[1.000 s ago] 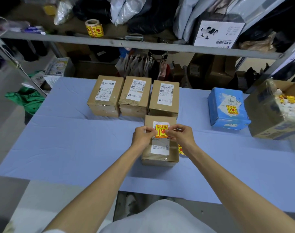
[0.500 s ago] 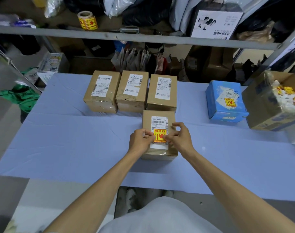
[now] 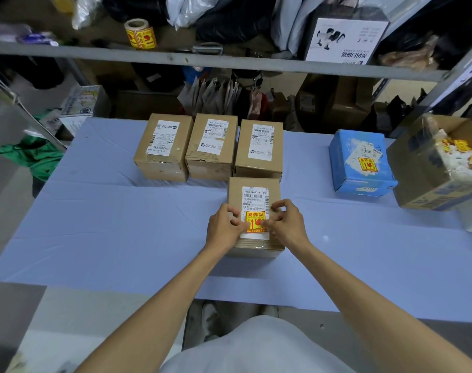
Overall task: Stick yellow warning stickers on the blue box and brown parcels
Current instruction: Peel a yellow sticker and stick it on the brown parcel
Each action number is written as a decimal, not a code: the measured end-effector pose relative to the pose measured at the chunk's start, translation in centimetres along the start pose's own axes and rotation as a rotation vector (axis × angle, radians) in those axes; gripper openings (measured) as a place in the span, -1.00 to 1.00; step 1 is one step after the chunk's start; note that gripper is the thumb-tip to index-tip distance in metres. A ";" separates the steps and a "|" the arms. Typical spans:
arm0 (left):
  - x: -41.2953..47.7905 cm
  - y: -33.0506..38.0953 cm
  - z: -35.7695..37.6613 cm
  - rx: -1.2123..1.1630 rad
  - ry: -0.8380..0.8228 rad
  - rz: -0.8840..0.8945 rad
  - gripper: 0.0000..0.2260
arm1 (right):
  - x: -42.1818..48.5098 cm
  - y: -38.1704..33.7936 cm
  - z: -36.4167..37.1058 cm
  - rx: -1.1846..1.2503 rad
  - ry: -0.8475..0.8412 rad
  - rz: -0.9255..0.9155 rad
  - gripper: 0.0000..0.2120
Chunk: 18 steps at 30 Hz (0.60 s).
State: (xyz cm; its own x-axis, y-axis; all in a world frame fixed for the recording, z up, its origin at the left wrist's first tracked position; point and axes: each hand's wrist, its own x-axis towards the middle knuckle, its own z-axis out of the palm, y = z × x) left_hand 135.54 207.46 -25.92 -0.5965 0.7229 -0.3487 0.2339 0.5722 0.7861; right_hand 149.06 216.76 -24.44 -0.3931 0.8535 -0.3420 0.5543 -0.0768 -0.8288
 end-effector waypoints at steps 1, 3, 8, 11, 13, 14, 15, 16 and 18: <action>0.0 0.0 0.1 0.004 0.004 0.000 -0.70 | 0.0 0.0 0.1 -0.020 -0.002 -0.010 -0.57; 0.0 0.2 0.1 0.022 0.013 0.001 -0.70 | 0.0 0.1 0.2 -0.073 0.002 -0.023 -0.58; -0.1 0.9 0.2 0.105 0.022 -0.012 -0.70 | 0.1 -0.1 0.3 -0.141 0.009 -0.055 -0.59; -0.1 1.4 0.2 0.189 0.028 -0.039 -0.73 | 0.0 -0.2 0.2 -0.179 0.020 -0.047 -0.60; 0.0 1.6 0.2 0.228 0.038 -0.040 -0.75 | 0.0 -0.4 0.0 -0.232 0.036 -0.048 -0.61; 0.0 1.7 0.2 0.246 0.043 -0.019 -0.75 | 0.0 -0.4 -0.1 -0.258 0.040 -0.057 -0.61; 0.0 1.7 0.2 0.264 0.052 0.014 -0.75 | 0.0 -0.4 -0.2 -0.277 0.037 -0.075 -0.62; -0.1 1.7 0.2 0.282 0.067 0.059 -0.75 | 0.0 -0.4 -0.4 -0.288 0.030 -0.106 -0.65; -0.2 1.7 0.0 0.286 0.083 0.152 -0.75 | -0.1 -0.2 -0.5 -0.311 -0.009 -0.187 -0.71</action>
State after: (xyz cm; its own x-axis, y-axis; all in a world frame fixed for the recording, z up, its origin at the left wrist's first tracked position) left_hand 136.04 208.30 -24.54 -0.5963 0.7809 -0.1861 0.5240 0.5542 0.6468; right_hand 149.31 216.96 -23.99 -0.5145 0.8333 -0.2022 0.6684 0.2422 -0.7032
